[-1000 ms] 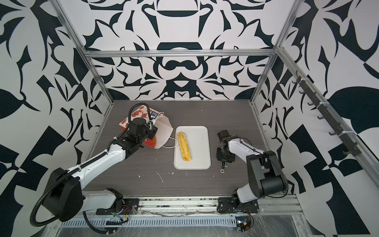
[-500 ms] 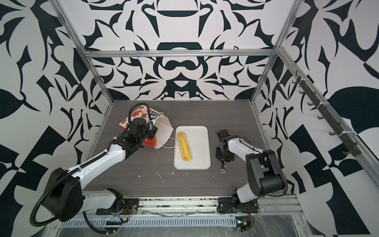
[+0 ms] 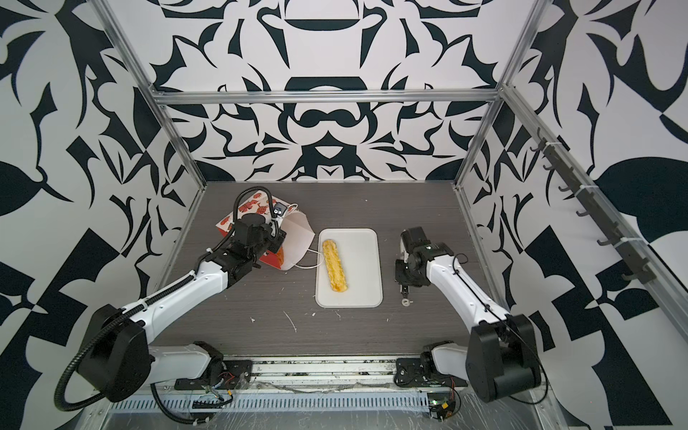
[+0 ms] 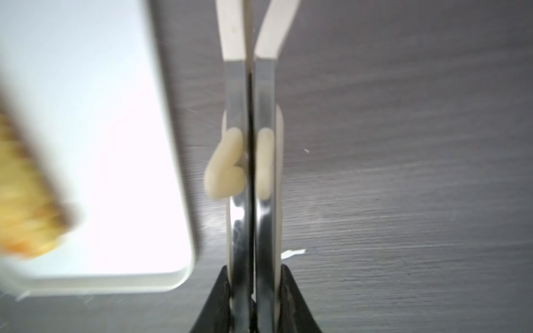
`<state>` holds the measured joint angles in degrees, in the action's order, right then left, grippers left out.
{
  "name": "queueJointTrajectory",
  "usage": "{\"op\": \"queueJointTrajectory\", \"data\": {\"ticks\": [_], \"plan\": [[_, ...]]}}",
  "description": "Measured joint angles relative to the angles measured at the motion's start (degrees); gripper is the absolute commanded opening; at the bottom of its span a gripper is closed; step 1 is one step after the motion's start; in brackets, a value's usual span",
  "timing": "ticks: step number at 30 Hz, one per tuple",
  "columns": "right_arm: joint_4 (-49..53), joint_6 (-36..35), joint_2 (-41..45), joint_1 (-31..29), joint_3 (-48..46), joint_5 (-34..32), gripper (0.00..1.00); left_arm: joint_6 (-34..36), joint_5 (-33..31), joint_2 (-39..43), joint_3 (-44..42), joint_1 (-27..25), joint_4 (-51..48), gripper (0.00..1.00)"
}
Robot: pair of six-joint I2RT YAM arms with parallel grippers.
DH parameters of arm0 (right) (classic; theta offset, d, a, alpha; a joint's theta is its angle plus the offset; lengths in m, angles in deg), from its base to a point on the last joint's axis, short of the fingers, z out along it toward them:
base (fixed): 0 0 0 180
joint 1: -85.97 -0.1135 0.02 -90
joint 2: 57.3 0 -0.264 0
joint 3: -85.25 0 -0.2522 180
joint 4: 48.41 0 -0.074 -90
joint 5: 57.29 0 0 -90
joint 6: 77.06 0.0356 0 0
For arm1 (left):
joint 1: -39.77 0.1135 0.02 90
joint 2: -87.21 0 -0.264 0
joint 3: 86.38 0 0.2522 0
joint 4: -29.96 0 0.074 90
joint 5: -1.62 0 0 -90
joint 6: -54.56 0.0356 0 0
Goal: Take the fake bread out of the paper bag
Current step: 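Swing the tongs back into the bag opening with the right gripper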
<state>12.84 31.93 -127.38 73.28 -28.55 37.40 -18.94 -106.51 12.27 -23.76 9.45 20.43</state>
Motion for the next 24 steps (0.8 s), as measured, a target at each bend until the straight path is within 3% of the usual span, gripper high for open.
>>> {"op": "queueJointTrajectory", "data": {"ticks": [6, 16, 24], "plan": [[4.0, -3.8, 4.8, -3.9, 9.0, 10.5, 0.00, 0.0, 0.1, 0.0, 1.5, 0.0, -1.1, 0.00], [1.7, -6.9, -1.2, -23.6, 10.9, 21.1, 0.00, 0.2, 1.3, 0.0, 3.0, 0.0, -4.6, 0.00], [-3.7, -8.9, -5.6, -27.7, 9.8, 26.4, 0.03, 0.3, 1.9, 3.0, 3.3, 0.0, -6.9, 0.00]]}}
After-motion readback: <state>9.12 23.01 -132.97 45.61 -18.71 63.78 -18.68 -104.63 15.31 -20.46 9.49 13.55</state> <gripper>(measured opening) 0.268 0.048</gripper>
